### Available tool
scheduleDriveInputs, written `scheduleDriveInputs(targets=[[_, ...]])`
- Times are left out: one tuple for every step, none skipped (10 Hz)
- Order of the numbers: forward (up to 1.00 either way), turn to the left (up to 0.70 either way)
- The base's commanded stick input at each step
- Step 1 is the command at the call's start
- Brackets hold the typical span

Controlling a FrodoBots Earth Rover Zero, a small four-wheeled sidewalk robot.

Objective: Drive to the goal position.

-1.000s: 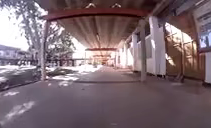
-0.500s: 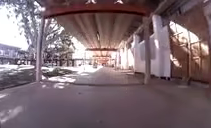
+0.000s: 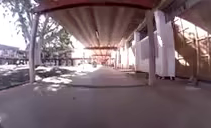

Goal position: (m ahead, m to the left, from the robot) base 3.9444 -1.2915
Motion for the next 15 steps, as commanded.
scheduleDriveInputs(targets=[[0.7,0.0],[0.7,0.0],[0.7,0.0],[0.7,0.0],[0.7,0.0],[0.7,0.0],[0.7,0.0],[0.7,0.0],[0.7,0.0],[0.7,0.0],[0.7,0.0],[0.7,0.0],[0.7,0.0],[0.7,0.0],[0.7,0.0]])
